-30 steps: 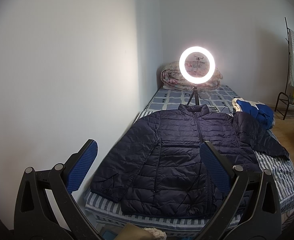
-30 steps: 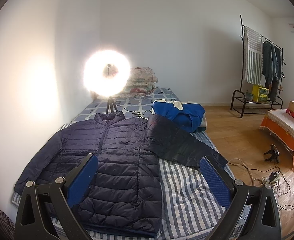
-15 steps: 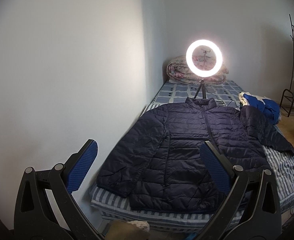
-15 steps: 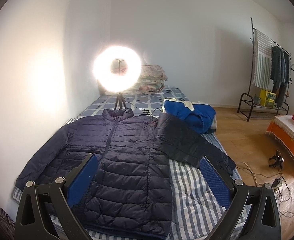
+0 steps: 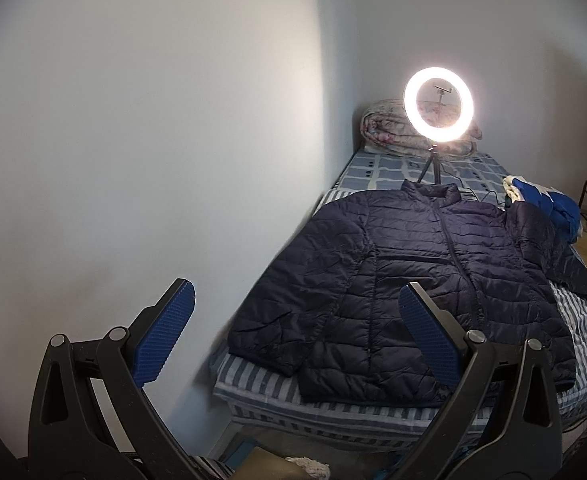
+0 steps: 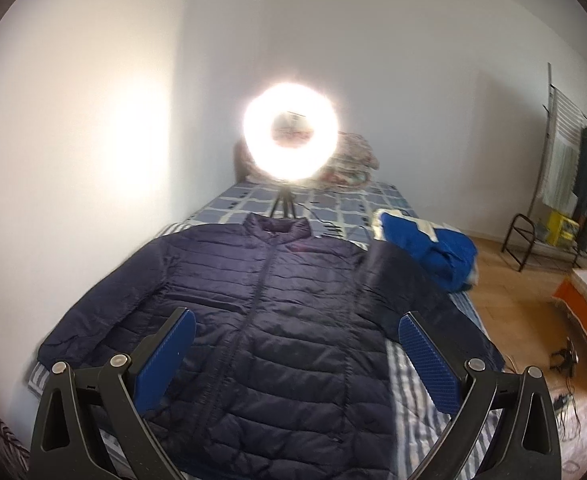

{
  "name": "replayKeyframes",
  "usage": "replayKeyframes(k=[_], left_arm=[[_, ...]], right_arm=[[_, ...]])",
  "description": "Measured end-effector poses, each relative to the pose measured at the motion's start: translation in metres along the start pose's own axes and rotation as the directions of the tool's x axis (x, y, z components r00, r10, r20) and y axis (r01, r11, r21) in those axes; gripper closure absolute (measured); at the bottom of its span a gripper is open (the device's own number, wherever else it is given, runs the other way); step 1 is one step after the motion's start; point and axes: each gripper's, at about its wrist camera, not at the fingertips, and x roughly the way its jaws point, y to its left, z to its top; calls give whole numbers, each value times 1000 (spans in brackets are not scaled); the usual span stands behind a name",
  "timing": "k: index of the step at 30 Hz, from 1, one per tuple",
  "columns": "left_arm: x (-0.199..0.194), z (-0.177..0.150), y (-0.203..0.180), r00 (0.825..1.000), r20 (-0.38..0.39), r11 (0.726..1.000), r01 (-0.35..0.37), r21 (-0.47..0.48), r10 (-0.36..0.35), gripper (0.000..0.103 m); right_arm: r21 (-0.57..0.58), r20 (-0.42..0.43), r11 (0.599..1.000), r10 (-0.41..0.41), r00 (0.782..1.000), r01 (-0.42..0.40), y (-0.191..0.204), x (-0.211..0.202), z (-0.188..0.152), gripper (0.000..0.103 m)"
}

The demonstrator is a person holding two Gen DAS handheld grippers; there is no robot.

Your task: Fold large clothes

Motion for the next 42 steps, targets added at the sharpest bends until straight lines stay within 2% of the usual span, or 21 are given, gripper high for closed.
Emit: replayKeyframes(k=[13,17,20,22,25,26,28,33,38,40,42], left_arm=[[-7,-18,17,1000,-25,1000,-13,-3,12,0],[-13,-24,19,999,-32,1000,-20,2,20,0],[-16,-30,23,998,-51,1000,-29,0,29,0],[-18,-35,27,997,-65,999,-37,-7,36,0],[-20,-44,35,995,-85,998,-54,-22,52,0],[-21,-47,37,994,-94,998,-51,-25,49,0],[-22,-52,41,992,-113,997,-65,-29,61,0],[-24,-63,53,987,-138,995,-94,-43,88,0],[-23,-67,65,983,-154,991,-114,-69,102,0],[-20,-67,69,982,-156,990,-121,-78,108,0],[-18,-68,72,981,-160,989,-126,-83,111,0]], right_arm=[[-127,1,984,122,993,-121,77,28,14,1],[-163,-21,967,194,981,-195,99,43,14,3],[-202,-27,942,270,963,-270,121,57,12,6],[-220,-39,909,355,934,-354,138,66,9,6],[-242,-104,833,488,867,-498,165,83,5,11],[-258,-132,802,523,842,-539,177,89,3,14],[-296,-191,753,556,809,-588,204,100,-4,18],[-364,-361,619,595,718,-696,275,126,-33,33],[-330,-523,505,605,600,-798,333,151,-75,43],[-331,-583,470,581,569,-818,356,160,-94,47],[-347,-621,437,556,552,-830,374,165,-111,51]])
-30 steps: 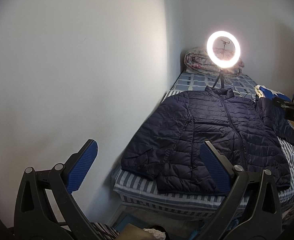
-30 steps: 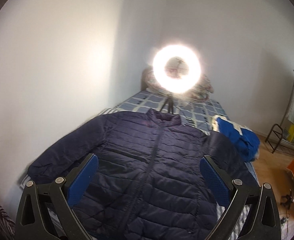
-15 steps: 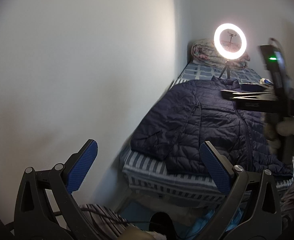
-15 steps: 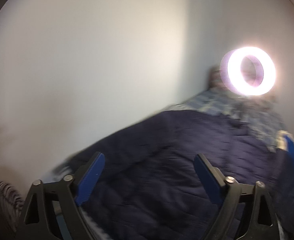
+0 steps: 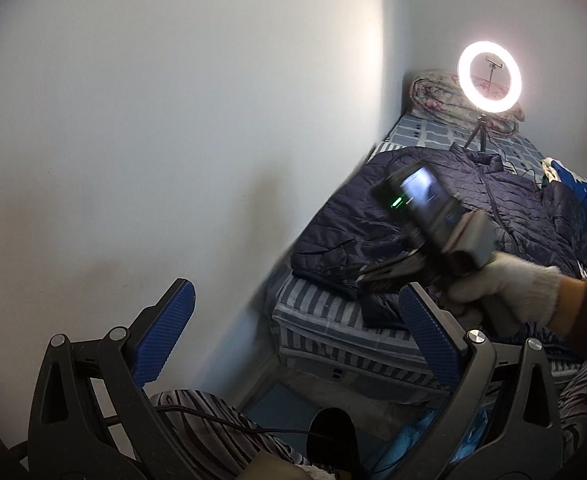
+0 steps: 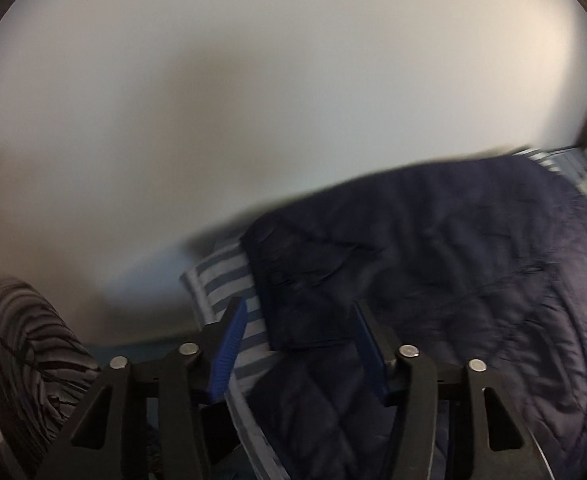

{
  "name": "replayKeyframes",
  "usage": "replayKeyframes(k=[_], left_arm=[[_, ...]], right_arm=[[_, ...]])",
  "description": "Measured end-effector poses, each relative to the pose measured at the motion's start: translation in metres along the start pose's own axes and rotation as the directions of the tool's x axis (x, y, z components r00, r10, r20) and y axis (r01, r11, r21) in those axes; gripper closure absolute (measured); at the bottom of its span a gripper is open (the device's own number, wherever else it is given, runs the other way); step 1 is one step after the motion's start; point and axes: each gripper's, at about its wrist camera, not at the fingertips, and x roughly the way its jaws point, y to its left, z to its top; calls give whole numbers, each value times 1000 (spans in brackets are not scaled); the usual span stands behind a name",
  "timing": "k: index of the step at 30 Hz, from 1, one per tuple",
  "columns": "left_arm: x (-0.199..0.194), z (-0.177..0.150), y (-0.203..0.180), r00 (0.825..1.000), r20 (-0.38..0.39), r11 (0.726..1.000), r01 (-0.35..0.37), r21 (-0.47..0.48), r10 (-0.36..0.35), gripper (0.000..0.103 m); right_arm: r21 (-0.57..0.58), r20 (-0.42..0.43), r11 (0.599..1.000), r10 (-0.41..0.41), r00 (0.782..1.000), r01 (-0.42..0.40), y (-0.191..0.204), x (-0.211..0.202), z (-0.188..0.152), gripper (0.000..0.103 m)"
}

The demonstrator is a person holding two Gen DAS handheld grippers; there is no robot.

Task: Fold large clothes
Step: 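Grasp the cuff of a navy jacket sleeve with the right tool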

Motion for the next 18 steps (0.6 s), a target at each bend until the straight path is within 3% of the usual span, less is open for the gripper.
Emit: replayKeyframes(k=[4,8,13,14,15,18], left_arm=[[5,0,2,1000,-8,1000,-9,-1,9,0],[8,2,3,1000,-12,1000,-11,0,11,0],[11,4,2,1000,-11,1000,-22,6,22,0],[12,4,1,1000,-11,1000,-21,7,22,0],[14,5,0,1000,-11,1000,-19,10,19,0],[17,8,-4,1000,-5,1000,-15,20,15,0]], right_arm=[[-53,-74,999,-1,997,-3,15,33,-2,50],[-108,-125,993,-57,990,44,29,67,-5,50],[-117,-146,992,-73,987,56,32,92,-9,50],[-111,-145,993,-62,988,46,31,93,-9,56],[-109,-144,993,-61,988,45,31,94,-9,71],[-83,-135,996,-47,990,35,22,92,-8,94]])
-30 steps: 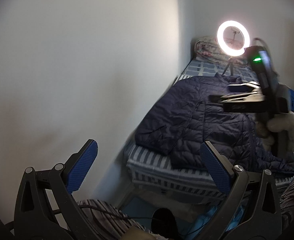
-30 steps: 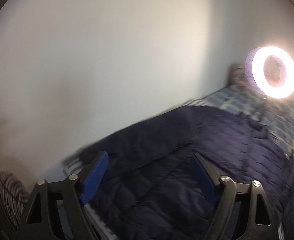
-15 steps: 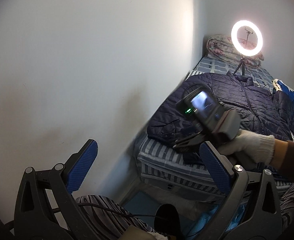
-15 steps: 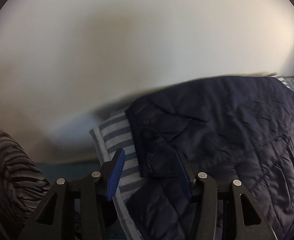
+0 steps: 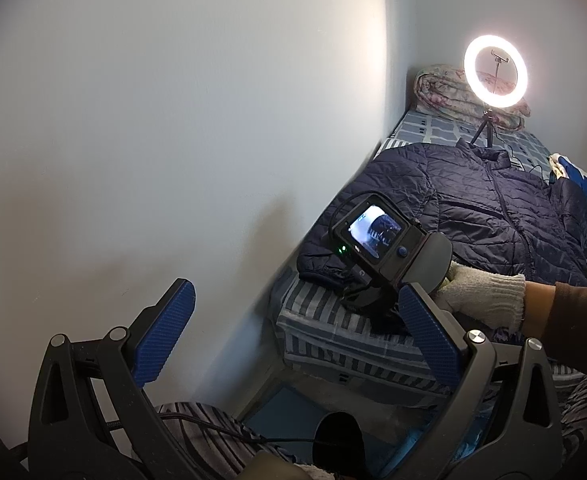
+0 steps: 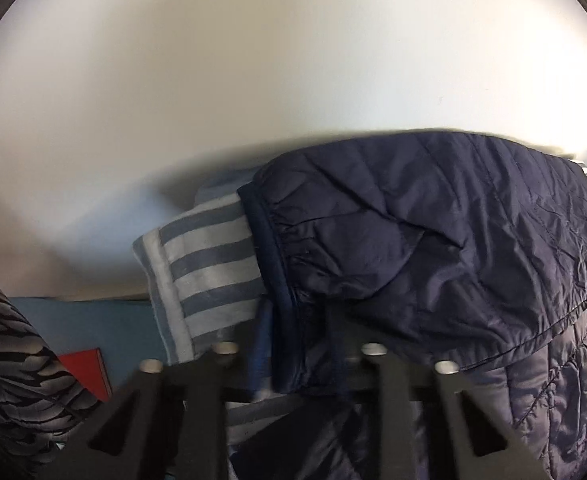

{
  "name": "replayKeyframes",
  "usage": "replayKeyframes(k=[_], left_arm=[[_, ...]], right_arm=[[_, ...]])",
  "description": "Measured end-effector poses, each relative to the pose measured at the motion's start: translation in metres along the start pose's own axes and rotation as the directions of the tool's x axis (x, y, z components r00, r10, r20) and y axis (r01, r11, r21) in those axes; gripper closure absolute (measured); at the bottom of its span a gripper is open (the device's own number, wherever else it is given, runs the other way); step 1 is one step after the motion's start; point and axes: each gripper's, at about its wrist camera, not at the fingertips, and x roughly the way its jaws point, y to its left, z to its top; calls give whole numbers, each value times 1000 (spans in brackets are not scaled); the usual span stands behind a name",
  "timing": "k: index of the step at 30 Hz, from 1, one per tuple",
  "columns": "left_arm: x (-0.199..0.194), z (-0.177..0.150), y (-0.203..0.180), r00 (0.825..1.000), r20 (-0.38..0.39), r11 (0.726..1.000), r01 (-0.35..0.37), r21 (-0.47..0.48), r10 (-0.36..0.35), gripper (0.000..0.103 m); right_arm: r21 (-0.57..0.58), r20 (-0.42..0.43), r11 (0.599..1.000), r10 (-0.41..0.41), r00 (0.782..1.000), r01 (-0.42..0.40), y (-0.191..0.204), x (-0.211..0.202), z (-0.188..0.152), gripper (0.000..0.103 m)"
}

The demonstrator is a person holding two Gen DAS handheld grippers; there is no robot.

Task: Fold large clothes
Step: 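Grasp the cuff of a navy jacket sleeve with the right tool, then fold the held sleeve across the jacket chest and open the right tool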

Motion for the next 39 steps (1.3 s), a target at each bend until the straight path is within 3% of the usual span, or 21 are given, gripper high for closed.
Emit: replayKeyframes(k=[3,7,11,16,20,25,28,34,39], left_arm=[[3,4,-6,1000,14,1000,9,5,-10,0],[11,13,-17,999,26,999,32,14,-33,0],[22,27,-37,996,49,996,76,48,-78,0],[44,51,-79,986,84,985,138,106,-148,0],[69,79,-120,969,89,967,220,130,-232,0],[103,120,-168,939,108,940,310,140,-326,0],[125,140,-189,932,119,936,325,138,-342,0],[156,152,-193,940,114,945,313,93,-322,0],[163,145,-197,949,119,953,281,111,-293,0]], right_arm=[[67,47,997,45,998,-48,-14,-13,-5,96],[212,170,968,96,981,-131,-50,-44,-17,96],[371,291,906,95,952,-204,-107,-83,-43,96],[563,389,790,5,921,-242,-183,-117,-101,96],[664,384,717,-81,920,-214,-241,-141,-147,96],[732,361,661,-168,917,-167,-290,-153,-153,96],[761,347,634,-218,912,-138,-319,-166,-162,96],[806,320,587,-328,889,-74,-386,-194,-180,97],[861,246,508,-435,866,10,-424,-215,-219,97]])
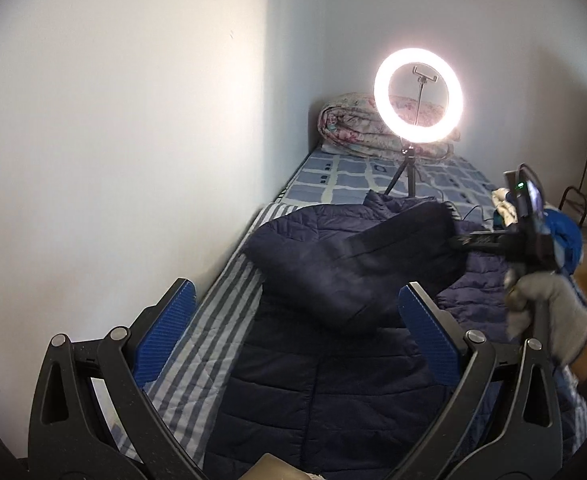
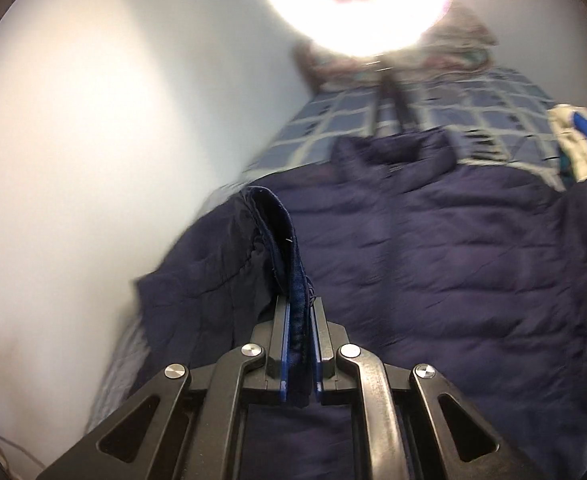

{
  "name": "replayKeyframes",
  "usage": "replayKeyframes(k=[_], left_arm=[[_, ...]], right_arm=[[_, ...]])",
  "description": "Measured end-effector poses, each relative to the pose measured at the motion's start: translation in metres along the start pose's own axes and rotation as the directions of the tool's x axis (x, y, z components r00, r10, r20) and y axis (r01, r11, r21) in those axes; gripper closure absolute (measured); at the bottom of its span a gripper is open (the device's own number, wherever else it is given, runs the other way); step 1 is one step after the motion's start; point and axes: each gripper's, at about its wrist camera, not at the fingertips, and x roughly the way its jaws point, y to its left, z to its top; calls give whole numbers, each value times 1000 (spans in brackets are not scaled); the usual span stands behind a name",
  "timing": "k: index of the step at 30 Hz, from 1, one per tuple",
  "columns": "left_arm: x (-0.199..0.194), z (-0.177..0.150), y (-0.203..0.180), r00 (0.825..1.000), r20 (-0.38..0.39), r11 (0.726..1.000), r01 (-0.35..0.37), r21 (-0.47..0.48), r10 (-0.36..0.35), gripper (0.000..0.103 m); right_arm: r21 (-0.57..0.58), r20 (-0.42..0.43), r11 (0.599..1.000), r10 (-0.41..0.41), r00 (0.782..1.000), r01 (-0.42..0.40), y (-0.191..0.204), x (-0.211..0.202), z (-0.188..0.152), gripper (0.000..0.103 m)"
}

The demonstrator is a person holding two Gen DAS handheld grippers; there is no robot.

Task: Fold large clothes
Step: 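Fold the held sleeve across the jacket chest and open the right tool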

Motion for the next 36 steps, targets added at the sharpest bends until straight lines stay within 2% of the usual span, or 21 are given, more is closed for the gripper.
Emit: replayKeyframes(k=[4,8,17,26,28,30,34,35,36], left_arm=[[1,0,-4,1000,6,1000,5,5,-5,0],[3,0,-14,1000,19,999,-1,33,0,0],[7,-3,-27,1000,5,998,2,60,-2,0],[11,-6,-36,1000,-8,996,8,83,-7,0],[8,-5,-37,1000,-4,996,14,85,-14,0],[5,-4,-39,1000,0,996,19,88,-19,0],[1,-3,-46,1000,4,995,26,99,-27,0],[1,-3,-47,999,5,995,32,99,-33,0],[0,-2,-49,999,4,994,41,99,-42,0]], right_arm=[[32,35,994,-104,994,103,-44,-2,4,96],[51,28,979,-201,979,199,-75,7,-3,96],[179,-49,956,-227,973,232,-135,38,-2,96],[166,-134,935,-292,947,312,-148,59,-13,96],[149,-137,935,-302,943,321,-145,59,-13,91],[135,-115,935,-315,942,329,-140,49,-12,74],[137,-57,953,-264,963,269,-127,8,-14,70],[131,-39,957,-257,966,260,-122,-7,-16,67],[124,-23,959,-254,967,255,-118,-19,-17,59]])
